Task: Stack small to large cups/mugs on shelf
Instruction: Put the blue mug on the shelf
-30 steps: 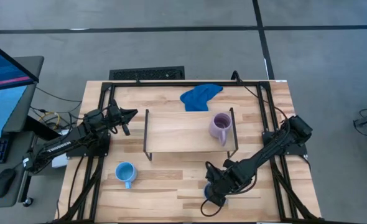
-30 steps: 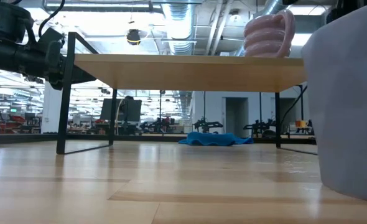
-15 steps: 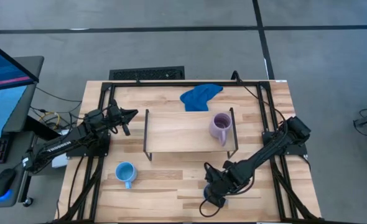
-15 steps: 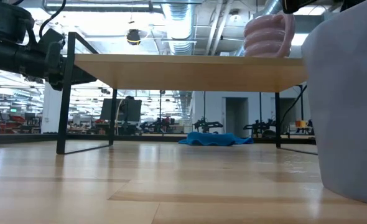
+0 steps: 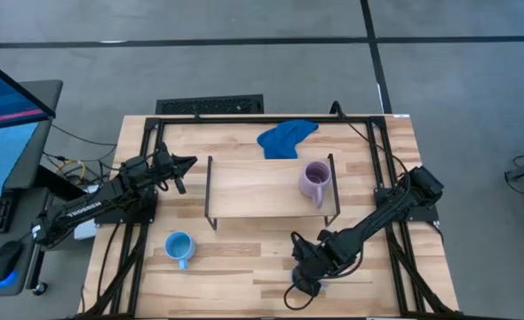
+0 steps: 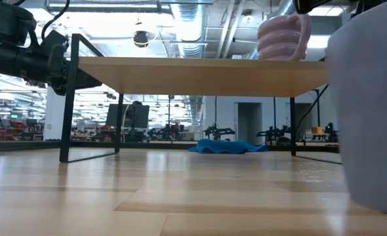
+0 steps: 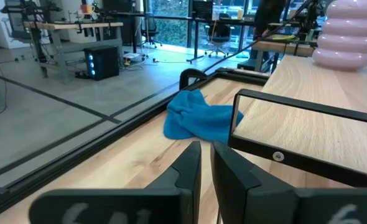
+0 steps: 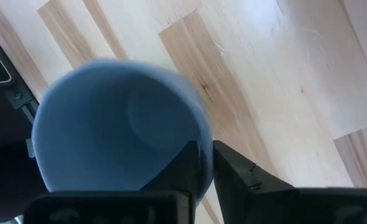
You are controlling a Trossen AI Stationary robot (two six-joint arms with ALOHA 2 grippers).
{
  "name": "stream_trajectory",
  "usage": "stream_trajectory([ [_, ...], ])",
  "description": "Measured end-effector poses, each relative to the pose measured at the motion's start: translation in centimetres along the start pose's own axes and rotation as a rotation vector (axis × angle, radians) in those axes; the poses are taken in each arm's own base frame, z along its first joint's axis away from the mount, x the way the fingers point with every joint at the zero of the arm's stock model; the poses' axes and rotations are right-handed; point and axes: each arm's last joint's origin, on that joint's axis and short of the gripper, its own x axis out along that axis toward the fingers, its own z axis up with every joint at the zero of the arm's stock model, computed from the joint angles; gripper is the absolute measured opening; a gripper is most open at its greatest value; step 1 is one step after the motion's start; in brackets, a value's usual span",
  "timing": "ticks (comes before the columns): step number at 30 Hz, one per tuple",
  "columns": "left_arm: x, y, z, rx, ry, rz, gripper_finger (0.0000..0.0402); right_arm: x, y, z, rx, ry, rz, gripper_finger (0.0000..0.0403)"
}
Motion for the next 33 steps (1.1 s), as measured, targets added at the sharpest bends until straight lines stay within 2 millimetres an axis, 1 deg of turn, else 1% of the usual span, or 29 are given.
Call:
stream_trajectory([
  [7, 0.0, 0.0, 0.0, 0.0, 0.0, 0.0, 0.0027, 0.0, 0.0, 0.0, 0.0, 0.0, 0.004, 0.002],
  [10, 0.0, 0.0, 0.0, 0.0, 0.0, 0.0, 0.0027, -0.1, 0.0, 0.0, 0.003, 0.002, 0.006, 0.002],
  [14, 0.0, 0.0, 0.0, 0.0, 0.0, 0.0, 0.0027, -0.1, 0.0, 0.0, 0.05, 0.005, 0.009, 0.002],
  [22, 0.0, 0.0, 0.0, -0.001, 0.0, 0.0, 0.0027, -0.3, 0.1, 0.2, 0.06, 0.036, 0.032, 0.002],
  [24, 0.0, 0.0, 0.0, -0.001, 0.0, 0.0, 0.0027, -0.8, 0.2, 0.6, 0.059, 0.033, 0.046, 0.002],
  [27, 0.0, 0.0, 0.0, -0.001, 0.0, 0.0, 0.0027, -2.0, 0.7, 1.0, 0.046, 0.021, 0.068, 0.002],
  [33, 0.0, 0.0, 0.0, -0.002, 0.0, 0.0, 0.0027, -5.6, 1.2, 1.9, 0.051, 0.015, 0.067, 0.002],
])
